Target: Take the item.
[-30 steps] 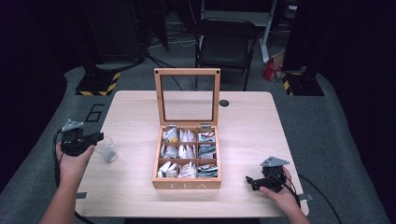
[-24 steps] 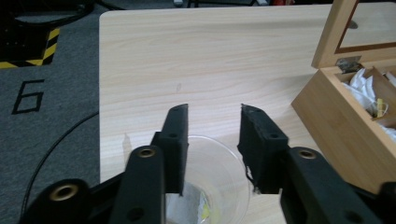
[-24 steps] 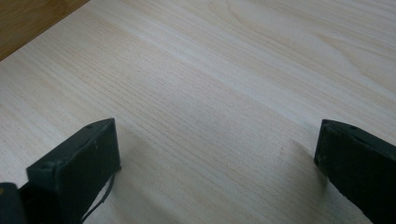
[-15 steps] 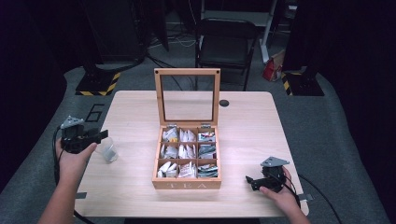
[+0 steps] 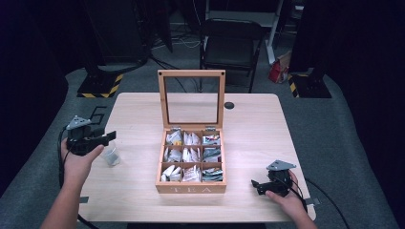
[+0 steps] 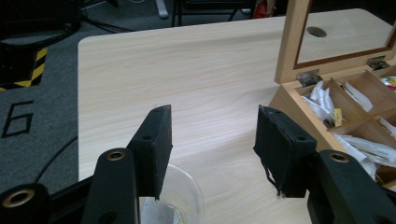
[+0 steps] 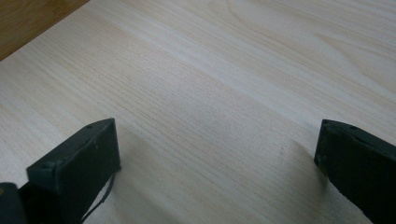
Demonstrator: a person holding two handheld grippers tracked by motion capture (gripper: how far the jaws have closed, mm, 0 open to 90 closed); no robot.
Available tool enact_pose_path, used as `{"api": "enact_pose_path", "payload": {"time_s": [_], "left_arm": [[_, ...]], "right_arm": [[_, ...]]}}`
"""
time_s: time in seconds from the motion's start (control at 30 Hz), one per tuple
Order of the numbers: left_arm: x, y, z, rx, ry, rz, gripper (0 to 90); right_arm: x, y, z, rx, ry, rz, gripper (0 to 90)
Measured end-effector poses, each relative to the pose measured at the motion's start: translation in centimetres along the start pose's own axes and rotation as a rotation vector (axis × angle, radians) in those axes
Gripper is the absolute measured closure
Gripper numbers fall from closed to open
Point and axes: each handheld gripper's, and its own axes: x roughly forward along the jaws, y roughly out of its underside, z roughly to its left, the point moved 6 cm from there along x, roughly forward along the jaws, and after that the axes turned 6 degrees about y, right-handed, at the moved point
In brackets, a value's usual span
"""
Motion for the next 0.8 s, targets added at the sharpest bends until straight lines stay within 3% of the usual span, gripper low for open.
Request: {"api": "enact_pose_path", "payload": {"time_s": [0.43, 0.8], "left_arm": [[0.3, -0.7, -3.1, 0.041, 0.067, 0.001, 43.4], [0.8, 0.1, -4.9, 0.058, 0.117, 0.006, 41.9]], "right_arm": [[0.0, 0.0, 0.0, 0.0, 0.001, 0.0, 0.0], [0.0, 0.0, 0.0, 0.0, 0.001, 0.0, 0.0]]}}
